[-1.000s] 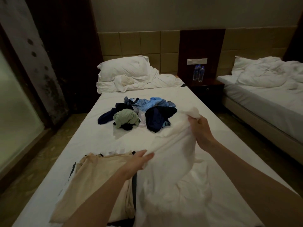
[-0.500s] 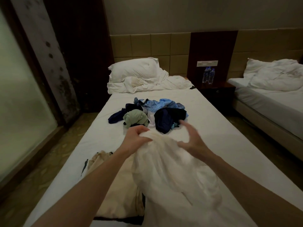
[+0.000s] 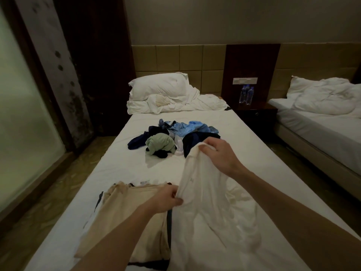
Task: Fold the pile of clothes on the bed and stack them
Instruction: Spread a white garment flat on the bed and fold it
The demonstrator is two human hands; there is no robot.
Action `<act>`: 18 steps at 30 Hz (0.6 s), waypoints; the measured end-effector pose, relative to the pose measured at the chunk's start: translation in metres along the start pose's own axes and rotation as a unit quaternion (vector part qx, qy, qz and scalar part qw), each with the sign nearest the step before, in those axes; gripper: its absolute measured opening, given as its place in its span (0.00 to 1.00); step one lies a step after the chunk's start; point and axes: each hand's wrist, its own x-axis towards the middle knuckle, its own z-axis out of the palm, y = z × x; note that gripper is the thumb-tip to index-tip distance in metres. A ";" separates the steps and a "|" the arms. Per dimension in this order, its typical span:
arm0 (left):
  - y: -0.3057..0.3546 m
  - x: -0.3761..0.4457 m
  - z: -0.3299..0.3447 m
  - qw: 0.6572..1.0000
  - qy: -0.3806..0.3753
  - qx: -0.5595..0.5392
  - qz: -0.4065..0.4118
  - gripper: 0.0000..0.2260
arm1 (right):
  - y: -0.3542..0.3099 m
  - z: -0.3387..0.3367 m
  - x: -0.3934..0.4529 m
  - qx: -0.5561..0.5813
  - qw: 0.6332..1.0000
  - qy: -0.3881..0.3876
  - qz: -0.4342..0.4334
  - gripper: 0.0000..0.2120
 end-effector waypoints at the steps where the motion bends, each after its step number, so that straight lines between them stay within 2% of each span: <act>1: 0.000 -0.001 0.004 0.999 0.009 -0.040 -0.010 0.10 | 0.000 -0.005 0.002 -0.002 1.000 0.003 0.009 0.07; 7: 0.006 -0.004 -0.017 0.966 0.113 -0.226 -0.059 0.07 | 0.016 -0.030 0.005 -0.047 0.997 0.056 0.040 0.08; 10: 0.018 -0.015 -0.037 0.956 0.163 -0.243 -0.016 0.15 | 0.028 -0.037 0.004 -0.046 0.994 0.065 0.069 0.08; 12: 0.022 -0.025 -0.052 0.966 0.157 -0.205 0.028 0.18 | 0.032 -0.041 0.003 -0.047 0.994 0.056 0.078 0.05; 15: 0.018 -0.034 -0.071 0.990 0.118 -0.061 0.054 0.11 | 0.031 -0.054 -0.004 -0.064 0.996 0.001 0.060 0.08; 17: 0.015 -0.036 -0.080 0.986 0.134 0.064 0.070 0.06 | 0.029 -0.061 -0.008 -0.107 0.993 -0.019 0.035 0.07; 18: 0.016 -0.037 -0.084 0.980 0.158 0.089 0.079 0.04 | 0.027 -0.063 -0.009 -0.125 0.992 -0.016 0.026 0.06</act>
